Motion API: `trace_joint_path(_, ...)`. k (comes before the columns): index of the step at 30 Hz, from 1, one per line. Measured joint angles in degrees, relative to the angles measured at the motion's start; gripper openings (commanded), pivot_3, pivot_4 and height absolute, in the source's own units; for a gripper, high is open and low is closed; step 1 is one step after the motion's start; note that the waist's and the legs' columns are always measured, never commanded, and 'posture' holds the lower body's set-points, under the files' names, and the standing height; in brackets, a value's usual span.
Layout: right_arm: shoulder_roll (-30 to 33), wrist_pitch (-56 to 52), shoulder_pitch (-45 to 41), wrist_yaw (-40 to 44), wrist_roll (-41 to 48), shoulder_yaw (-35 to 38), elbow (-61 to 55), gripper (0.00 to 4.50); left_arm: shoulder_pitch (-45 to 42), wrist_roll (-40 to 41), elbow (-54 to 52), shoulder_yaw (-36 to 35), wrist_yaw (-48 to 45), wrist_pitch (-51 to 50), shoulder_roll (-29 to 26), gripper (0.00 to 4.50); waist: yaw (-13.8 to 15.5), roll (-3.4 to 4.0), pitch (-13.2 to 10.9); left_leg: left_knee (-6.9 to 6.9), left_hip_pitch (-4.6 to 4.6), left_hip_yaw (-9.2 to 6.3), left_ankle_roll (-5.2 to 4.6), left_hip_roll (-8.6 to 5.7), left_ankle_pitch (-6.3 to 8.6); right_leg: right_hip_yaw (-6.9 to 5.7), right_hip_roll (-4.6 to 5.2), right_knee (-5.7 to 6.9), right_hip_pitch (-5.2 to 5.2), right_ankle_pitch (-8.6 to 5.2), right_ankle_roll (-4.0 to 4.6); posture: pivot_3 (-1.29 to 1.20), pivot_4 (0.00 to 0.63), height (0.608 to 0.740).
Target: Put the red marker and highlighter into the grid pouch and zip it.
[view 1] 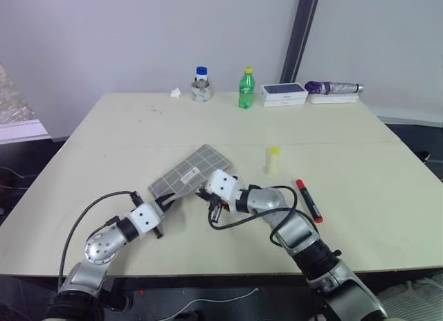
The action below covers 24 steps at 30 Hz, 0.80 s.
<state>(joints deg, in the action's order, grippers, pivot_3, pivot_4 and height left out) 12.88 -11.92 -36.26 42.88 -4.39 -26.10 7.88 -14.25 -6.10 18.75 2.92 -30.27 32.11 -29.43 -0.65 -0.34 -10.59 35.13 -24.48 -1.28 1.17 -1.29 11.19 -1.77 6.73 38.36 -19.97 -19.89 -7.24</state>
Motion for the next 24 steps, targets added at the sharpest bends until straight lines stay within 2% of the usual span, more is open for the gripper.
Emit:
trace_joint_path(8,-0.86,8.17,-2.17,3.11,-1.71,-2.11,2.39,0.01,-3.69,-3.70,0.86,1.23,3.24,-1.84,2.22,0.00,-0.09,-0.02,-0.01,0.00,-0.02,0.00,0.01,0.02,-0.01,0.01,-0.03,0.00,-0.03,0.00,0.00,0.00,0.150,0.740)
trace_joint_path(16,-1.22,11.01,-1.96,2.50,-2.35,-1.09,2.69,0.01,-3.62,-5.78,0.57,2.04,6.19,-1.74,2.21,0.00,-0.09,-0.02,-0.01,-0.02,-0.02,0.01,0.03,0.04,-0.02,0.02,-0.03,0.00,-0.04,0.00,0.00,0.00,0.150,0.740)
trace_joint_path(19,-0.12,11.16,-0.08,2.67,-1.76,0.01,2.54,0.90,-2.85,-5.78,0.15,1.88,7.42,-1.81,2.07,0.00,-0.08,-0.02,-0.01,-0.03,-0.02,0.01,0.03,0.05,-0.01,0.02,-0.03,0.00,-0.04,0.00,0.00,0.00,0.150,0.740)
trace_joint_path(22,2.40,11.12,2.14,2.42,-1.14,2.21,1.73,2.34,-1.98,-6.07,-0.77,1.68,9.45,-1.67,1.68,0.00,0.06,-0.03,-0.02,-0.02,-0.04,0.01,0.03,0.07,-0.01,0.02,-0.03,-0.01,-0.03,0.00,0.00,0.00,0.150,0.740)
trace_joint_path(24,6.76,11.12,5.28,2.63,-1.45,3.37,-1.05,3.47,-1.71,-7.02,-1.30,0.78,11.07,-1.13,1.07,0.00,0.23,-0.04,-0.02,-0.01,-0.04,0.00,0.03,0.08,-0.01,0.01,0.00,-0.06,-0.01,0.00,0.00,0.00,0.150,0.740)
